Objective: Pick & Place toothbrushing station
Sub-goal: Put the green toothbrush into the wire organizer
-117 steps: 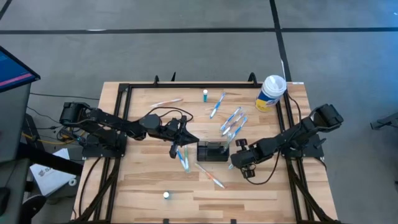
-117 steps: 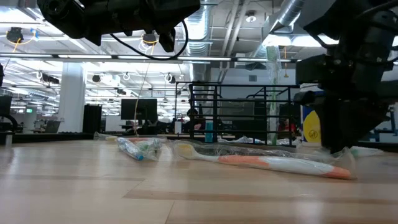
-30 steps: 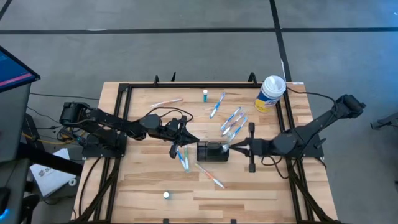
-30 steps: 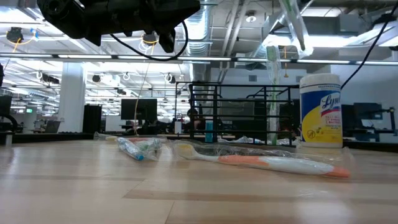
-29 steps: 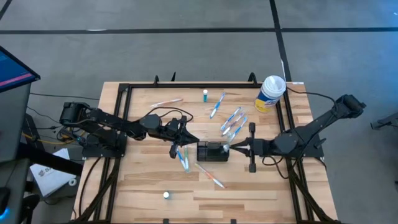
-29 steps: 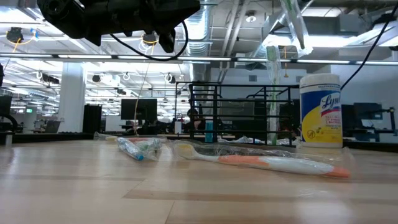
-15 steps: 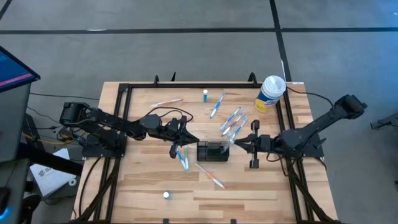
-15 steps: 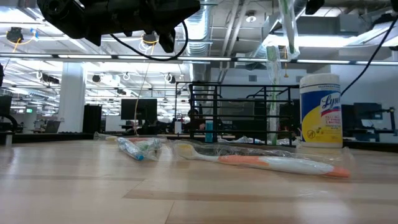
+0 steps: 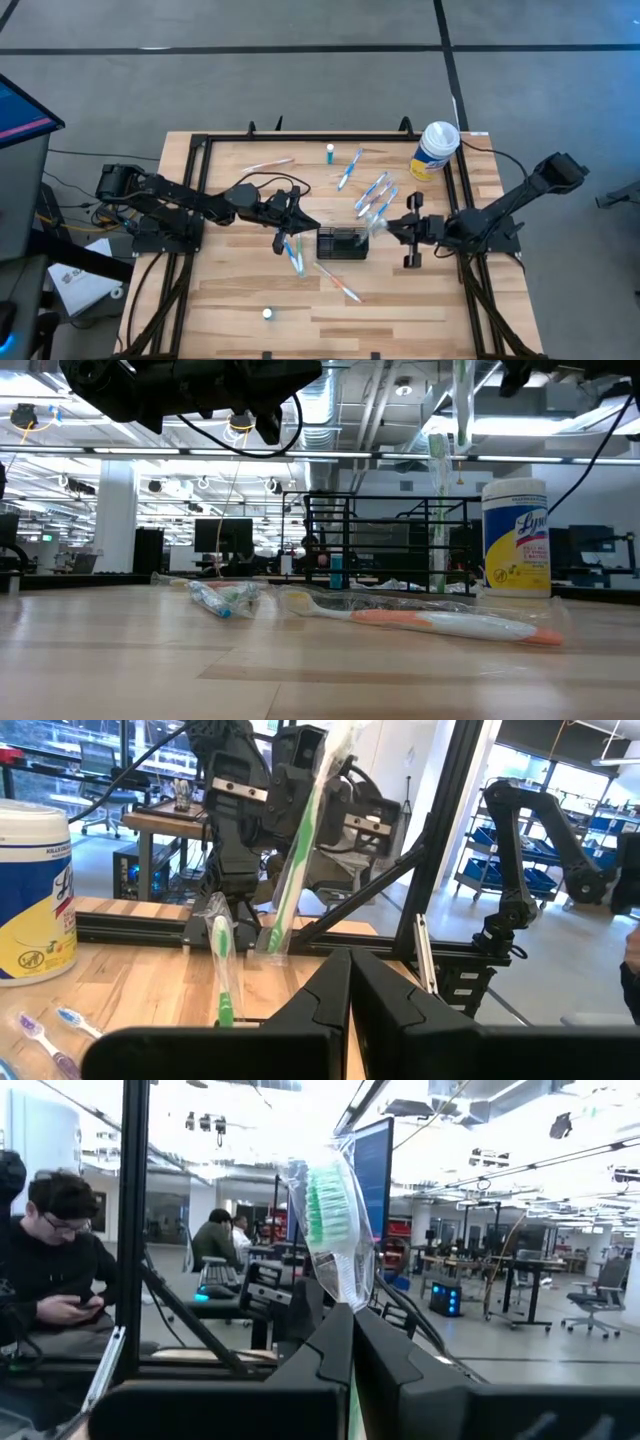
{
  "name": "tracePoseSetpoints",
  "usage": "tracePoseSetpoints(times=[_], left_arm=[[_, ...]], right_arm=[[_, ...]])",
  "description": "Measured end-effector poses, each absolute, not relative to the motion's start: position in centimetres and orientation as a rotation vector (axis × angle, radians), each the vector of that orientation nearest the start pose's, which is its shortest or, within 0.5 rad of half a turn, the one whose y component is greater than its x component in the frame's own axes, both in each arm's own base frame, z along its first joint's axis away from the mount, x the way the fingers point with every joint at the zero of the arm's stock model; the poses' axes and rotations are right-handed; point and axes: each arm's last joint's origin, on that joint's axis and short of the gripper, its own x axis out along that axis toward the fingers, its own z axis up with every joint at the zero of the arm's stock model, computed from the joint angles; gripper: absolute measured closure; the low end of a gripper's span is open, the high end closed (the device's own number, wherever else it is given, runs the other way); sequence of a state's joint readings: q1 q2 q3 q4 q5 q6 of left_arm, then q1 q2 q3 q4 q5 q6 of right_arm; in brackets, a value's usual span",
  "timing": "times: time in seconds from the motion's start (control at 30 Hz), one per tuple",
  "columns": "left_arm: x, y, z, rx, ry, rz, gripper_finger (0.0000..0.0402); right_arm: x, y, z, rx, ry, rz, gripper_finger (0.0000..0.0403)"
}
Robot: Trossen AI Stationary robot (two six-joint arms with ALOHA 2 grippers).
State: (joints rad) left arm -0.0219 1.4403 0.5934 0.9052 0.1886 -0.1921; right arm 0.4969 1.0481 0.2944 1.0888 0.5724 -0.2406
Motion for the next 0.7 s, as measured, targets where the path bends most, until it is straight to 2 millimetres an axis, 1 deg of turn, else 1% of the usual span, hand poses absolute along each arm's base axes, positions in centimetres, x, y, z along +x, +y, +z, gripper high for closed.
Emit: tracePoseSetpoints(times=[0.17, 0.33, 0.7], left_arm=[[28.9, -1.2, 22.7, -0.186, -0.038, -0.215, 0.0399], [28.9, -1.2, 22.7, -0.186, -0.038, -0.216, 0.0399], [28.9, -1.2, 22.7, -0.186, -0.038, -0.215, 0.0399]], right_arm=[[17.8, 7.7, 23.2, -0.068, -0.275, -0.114, 0.0403], [17.7, 7.6, 22.0, -0.048, -0.309, -0.123, 0.0403], [19.6, 7.5, 19.5, -0.060, -0.312, -0.169, 0.0403]])
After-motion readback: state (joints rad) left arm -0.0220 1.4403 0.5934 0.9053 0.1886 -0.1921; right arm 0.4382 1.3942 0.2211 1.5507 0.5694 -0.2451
